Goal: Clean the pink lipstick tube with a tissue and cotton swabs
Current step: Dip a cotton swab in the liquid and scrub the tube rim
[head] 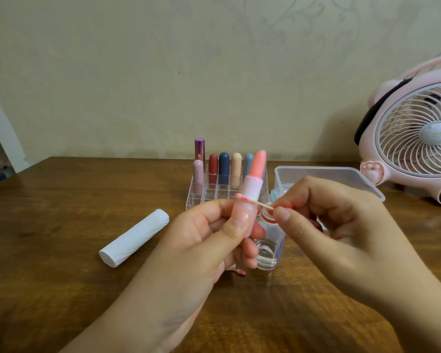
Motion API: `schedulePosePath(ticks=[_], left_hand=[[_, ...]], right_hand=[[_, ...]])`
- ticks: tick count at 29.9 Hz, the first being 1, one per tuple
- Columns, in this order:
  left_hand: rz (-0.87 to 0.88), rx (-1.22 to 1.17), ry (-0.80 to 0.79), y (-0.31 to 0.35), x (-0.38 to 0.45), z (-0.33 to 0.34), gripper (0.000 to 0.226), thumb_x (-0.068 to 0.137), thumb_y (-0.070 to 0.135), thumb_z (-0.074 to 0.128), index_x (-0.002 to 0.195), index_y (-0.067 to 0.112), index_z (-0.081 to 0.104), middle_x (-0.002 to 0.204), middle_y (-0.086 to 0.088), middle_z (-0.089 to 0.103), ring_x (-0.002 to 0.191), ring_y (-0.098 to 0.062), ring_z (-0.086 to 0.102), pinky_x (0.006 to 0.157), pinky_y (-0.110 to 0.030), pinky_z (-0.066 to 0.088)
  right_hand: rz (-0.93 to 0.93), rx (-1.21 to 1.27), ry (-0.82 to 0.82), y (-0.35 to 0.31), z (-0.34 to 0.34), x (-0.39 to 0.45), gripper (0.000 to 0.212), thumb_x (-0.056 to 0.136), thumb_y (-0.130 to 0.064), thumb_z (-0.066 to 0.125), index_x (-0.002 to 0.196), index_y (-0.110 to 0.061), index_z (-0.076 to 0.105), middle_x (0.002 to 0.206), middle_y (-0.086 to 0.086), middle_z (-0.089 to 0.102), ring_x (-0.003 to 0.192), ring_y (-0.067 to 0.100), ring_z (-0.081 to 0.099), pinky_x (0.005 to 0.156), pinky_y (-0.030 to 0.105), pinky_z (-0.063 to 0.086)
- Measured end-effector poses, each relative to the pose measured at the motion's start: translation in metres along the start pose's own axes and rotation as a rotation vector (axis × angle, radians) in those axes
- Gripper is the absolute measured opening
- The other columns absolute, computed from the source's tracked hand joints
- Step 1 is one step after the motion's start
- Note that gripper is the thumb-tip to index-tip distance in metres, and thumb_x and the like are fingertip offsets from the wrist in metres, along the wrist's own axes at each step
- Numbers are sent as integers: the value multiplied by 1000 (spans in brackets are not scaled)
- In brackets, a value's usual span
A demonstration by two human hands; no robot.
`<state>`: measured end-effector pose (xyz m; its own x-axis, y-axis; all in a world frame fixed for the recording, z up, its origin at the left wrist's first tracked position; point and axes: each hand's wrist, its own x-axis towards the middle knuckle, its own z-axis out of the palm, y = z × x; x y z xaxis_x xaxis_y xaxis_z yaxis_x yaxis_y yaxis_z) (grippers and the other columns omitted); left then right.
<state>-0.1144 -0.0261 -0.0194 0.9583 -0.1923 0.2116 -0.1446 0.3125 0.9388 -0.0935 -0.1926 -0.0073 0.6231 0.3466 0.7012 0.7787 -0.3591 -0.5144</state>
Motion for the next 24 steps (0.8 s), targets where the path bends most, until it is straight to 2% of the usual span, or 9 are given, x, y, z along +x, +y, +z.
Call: schedulePosePath(ticks=[5, 10, 12, 15, 20, 24], left_hand=[[12, 3, -4, 1, 0, 0, 16, 70, 28, 62, 74, 17, 74, 64, -1, 65, 54, -9, 56, 52, -20, 48], [3, -24, 1, -1, 1, 0, 17, 71, 27, 62, 76, 16, 74, 64, -1, 65, 53, -10, 56, 52, -22, 49], [9, -20, -8, 0, 1, 0, 18, 71, 27, 61, 76, 15, 74, 64, -1, 65, 53, -10, 56, 51, -22, 49], [9, -42, -10, 0, 1, 1, 23, 72, 25, 59, 82, 8, 72, 63, -2, 65, 53, -10, 56, 50, -21, 49], [-2, -49, -14, -2, 1, 0, 26, 73, 24, 59, 82, 4, 71, 63, -3, 64, 52, -11, 55, 50, -22, 49], [-2, -49, -20, 0, 1, 0, 22, 72, 25, 59, 79, 11, 74, 63, -3, 64, 53, -10, 56, 50, -22, 49]], right_hand=[[0, 16, 84, 2, -2, 1, 13, 84, -28, 57, 73, -20, 59, 64, 5, 58, 50, 8, 46, 47, 14, 36], [-22, -15, 1, 0, -1, 0, 15, 83, -26, 57, 71, -18, 60, 61, 5, 55, 51, 10, 45, 48, 13, 35], [-15, 20, 51, 0, -2, 0, 13, 83, -27, 57, 72, -21, 59, 63, 5, 58, 50, 10, 46, 48, 15, 36], [-5, 40, 102, 2, -3, 1, 11, 84, -27, 57, 74, -23, 58, 64, 2, 59, 48, 3, 45, 48, 11, 34], [-17, -8, 4, 1, 0, 0, 13, 83, -27, 56, 72, -21, 58, 61, 3, 54, 51, 9, 44, 48, 13, 34], [-10, 41, 70, 1, -2, 1, 12, 83, -28, 57, 73, -22, 59, 62, 1, 58, 48, 6, 45, 47, 15, 36]])
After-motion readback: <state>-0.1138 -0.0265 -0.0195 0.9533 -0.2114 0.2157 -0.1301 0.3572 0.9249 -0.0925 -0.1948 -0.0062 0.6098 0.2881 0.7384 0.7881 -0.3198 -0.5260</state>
